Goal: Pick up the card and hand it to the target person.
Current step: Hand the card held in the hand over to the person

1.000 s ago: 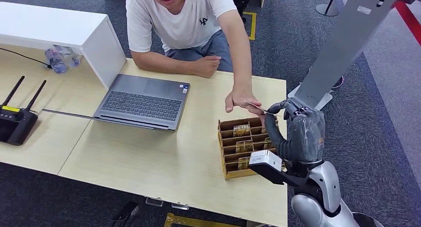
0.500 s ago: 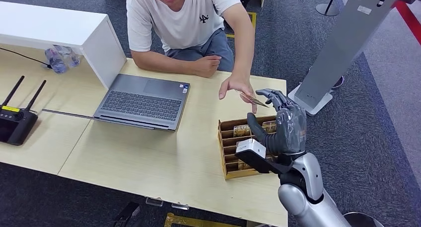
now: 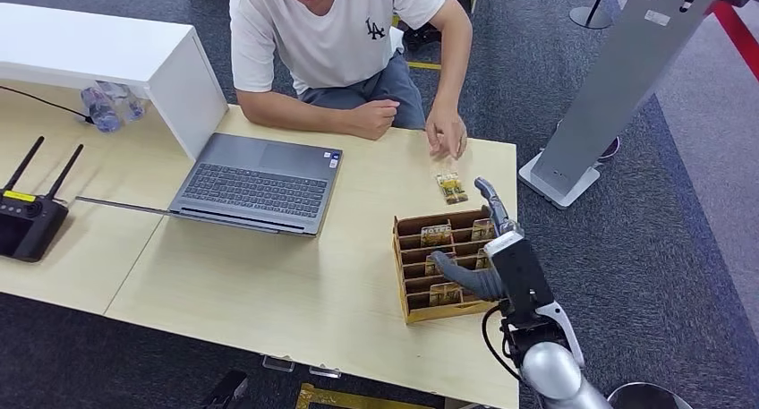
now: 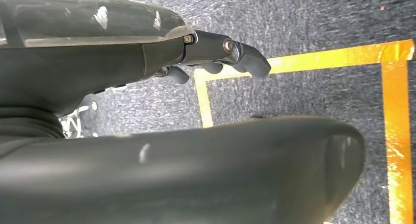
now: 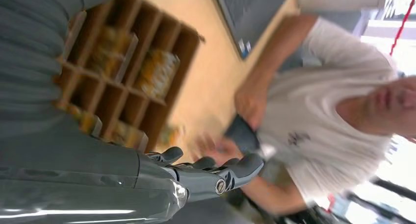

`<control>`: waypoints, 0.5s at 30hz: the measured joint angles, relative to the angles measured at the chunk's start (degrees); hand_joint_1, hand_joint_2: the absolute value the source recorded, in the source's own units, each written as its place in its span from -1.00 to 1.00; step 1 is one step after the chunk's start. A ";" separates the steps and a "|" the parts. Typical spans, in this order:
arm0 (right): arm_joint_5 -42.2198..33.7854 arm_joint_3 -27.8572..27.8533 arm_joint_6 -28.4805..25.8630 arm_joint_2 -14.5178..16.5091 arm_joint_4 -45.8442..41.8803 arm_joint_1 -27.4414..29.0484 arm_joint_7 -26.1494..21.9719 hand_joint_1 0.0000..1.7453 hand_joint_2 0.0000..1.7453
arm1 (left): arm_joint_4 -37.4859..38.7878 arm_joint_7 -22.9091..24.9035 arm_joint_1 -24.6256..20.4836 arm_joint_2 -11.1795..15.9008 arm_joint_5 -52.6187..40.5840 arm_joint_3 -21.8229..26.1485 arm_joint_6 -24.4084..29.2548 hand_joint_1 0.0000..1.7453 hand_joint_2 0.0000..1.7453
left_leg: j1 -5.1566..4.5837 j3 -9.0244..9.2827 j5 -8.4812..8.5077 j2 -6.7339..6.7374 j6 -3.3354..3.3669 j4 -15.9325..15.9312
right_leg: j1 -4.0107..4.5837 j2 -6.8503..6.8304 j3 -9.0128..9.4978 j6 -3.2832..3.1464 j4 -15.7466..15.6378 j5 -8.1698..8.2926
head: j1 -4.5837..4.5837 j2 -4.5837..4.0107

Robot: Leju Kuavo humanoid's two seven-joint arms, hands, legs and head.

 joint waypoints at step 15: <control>-13.19 -9.84 4.00 -9.27 -11.91 16.86 4.82 -1.00 1.00 | 0.00 1.22 0.38 0.05 0.56 0.00 0.60 -1.00 -1.00 | 0.00 0.01 -0.01 0.01 0.00 0.00 | 0.00 0.01 0.02 0.00 -0.03 0.00 | 0.01 0.00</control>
